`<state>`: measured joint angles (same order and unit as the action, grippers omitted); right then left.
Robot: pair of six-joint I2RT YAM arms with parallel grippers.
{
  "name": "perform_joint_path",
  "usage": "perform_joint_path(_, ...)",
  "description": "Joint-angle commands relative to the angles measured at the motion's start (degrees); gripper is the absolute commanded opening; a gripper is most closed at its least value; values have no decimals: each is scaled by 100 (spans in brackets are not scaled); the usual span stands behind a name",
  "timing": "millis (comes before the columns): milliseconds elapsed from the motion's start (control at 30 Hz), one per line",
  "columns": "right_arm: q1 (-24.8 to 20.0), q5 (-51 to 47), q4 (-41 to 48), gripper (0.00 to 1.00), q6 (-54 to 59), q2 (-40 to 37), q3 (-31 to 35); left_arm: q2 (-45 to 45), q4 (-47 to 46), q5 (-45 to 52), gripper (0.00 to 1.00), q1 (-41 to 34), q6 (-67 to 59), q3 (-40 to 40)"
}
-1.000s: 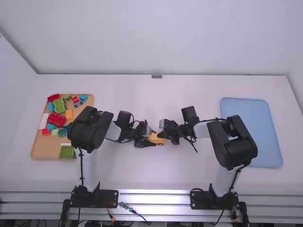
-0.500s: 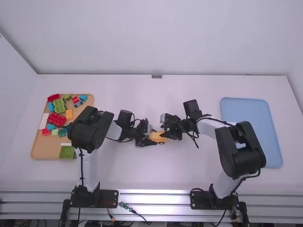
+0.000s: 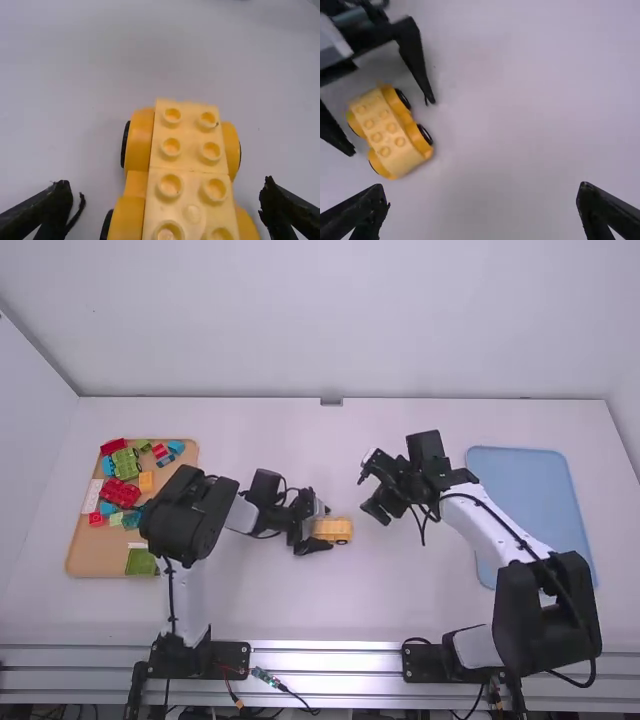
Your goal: Assemble lego blocks to make yellow taxi
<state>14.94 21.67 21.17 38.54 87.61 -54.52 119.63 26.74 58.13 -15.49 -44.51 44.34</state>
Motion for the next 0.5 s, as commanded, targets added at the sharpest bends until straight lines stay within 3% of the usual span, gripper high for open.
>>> perform_joint_path(0, 9, -452, 59, 99, -459, -4, -15, -201, -334, -715, 99, -22, 212, -127)
perform_joint_path(200, 9, -1331, 57, 100, -1198, 52, -4, -1478, -2129, -1991, 99, -22, 273, 125)
perform_joint_path(467, 9, -1405, -111, 99, -1287, 52, 85, -2850, -4739, -2610, 99, 249, 310, 1434)
